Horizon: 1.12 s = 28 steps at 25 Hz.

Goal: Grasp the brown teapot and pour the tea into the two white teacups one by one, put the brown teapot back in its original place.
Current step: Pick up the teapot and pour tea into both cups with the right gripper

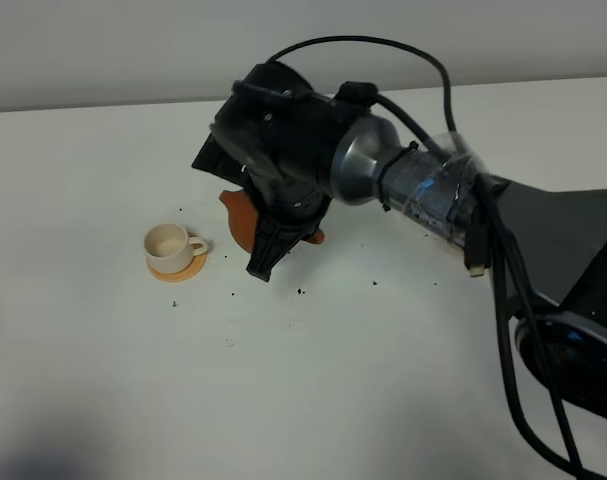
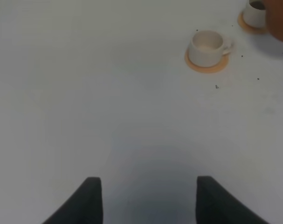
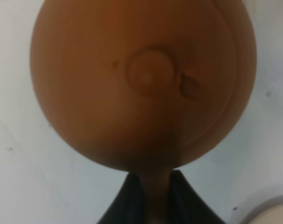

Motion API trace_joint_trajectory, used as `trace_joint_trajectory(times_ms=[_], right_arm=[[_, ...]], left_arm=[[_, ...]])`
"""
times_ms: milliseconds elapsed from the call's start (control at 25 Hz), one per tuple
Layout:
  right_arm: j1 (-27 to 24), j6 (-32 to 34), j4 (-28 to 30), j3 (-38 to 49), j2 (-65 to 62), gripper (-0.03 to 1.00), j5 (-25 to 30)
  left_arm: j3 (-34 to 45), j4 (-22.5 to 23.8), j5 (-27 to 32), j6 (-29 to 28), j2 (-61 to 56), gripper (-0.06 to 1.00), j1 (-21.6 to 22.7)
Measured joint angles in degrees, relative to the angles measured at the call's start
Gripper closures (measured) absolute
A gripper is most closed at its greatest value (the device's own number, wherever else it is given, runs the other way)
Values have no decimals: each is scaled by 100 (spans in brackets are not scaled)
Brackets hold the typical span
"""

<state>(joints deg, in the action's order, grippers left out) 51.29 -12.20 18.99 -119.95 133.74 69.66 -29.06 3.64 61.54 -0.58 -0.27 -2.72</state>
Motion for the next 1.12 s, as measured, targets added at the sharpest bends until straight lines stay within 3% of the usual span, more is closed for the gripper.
trace_joint_trajectory(times_ms=[360, 920, 1120], right_arm=[[491, -141, 1001, 0, 0, 86, -356], [737, -711, 2530, -3, 391, 86, -766], [789, -980, 2773, -3, 481, 86, -842]], left_arm=[[0, 0, 0, 0, 0, 49, 0], [0, 0, 0, 0, 0, 49, 0], [0, 0, 0, 0, 0, 49, 0]])
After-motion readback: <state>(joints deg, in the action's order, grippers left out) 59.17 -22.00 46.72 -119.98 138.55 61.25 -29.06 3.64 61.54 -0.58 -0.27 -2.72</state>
